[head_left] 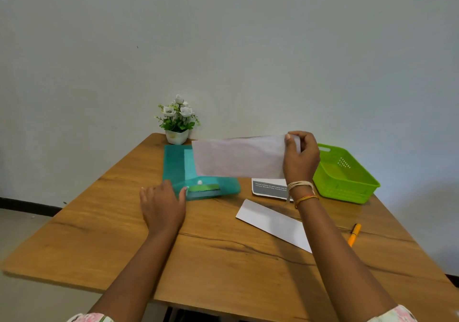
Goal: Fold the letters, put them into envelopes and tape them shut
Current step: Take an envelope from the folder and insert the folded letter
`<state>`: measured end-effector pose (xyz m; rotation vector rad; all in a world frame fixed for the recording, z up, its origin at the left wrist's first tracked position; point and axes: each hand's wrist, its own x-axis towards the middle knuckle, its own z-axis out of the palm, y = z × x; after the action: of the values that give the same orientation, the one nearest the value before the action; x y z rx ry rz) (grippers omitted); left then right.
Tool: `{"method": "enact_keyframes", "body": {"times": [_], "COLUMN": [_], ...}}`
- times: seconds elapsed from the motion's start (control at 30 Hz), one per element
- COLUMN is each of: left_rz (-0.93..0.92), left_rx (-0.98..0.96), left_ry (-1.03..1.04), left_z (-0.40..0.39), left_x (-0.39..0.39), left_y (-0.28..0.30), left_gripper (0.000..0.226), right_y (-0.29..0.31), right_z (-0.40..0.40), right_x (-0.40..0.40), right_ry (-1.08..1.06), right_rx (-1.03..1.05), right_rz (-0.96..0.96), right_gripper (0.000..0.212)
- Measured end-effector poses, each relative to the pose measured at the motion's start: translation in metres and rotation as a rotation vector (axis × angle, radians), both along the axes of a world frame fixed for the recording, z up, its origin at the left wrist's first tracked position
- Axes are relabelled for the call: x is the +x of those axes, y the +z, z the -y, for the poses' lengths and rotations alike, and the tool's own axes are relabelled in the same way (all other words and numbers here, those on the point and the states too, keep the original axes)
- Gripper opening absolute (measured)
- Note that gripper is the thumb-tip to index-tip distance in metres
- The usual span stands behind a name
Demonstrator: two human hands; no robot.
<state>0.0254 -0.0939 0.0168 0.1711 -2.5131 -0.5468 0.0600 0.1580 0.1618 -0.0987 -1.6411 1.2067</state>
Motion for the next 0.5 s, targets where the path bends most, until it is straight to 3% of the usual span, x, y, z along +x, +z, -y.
{"method": "enact_keyframes", "body": {"times": [0.1,0.2,0.3,0.37,0.5], "left_rz": [0.044,0.050,0.009,0.091,0.229], "left_rx": [0.030,-0.036,-0.192,-0.234,-0.217], "left_ry": [0.112,0.049,-0.255,-0.453,-0.464], "left_z": [0.002,0.002,-0.003,-0.005,-0.003], "left_x": [-0.001,-0.003,-0.006,-0.011,-0.015], "left_y": [0.000,0.002,-0.002,-0.006,-0.012], "left_gripper": [0.048,0.070,0.060,0.055,0.048], "right_y": [-0.012,-0.022,-0.032,-0.038,-0.050], "right_z": [-0.002,-0.003,-0.001,0.004,0.020], "right_x": [0.002,0.002,0.001,0.001,0.003], "right_ry": [-0.027,-0.059,-0.105,-0.144,-0.161], "right_rx": [-0.039,-0.080,-0.137,-0.175,-0.149], "right_rz": [-0.002,0.009,-0.013,-0.041,-0.055], "right_gripper": [0.005,0.006,0.008,0.010,0.009]}}
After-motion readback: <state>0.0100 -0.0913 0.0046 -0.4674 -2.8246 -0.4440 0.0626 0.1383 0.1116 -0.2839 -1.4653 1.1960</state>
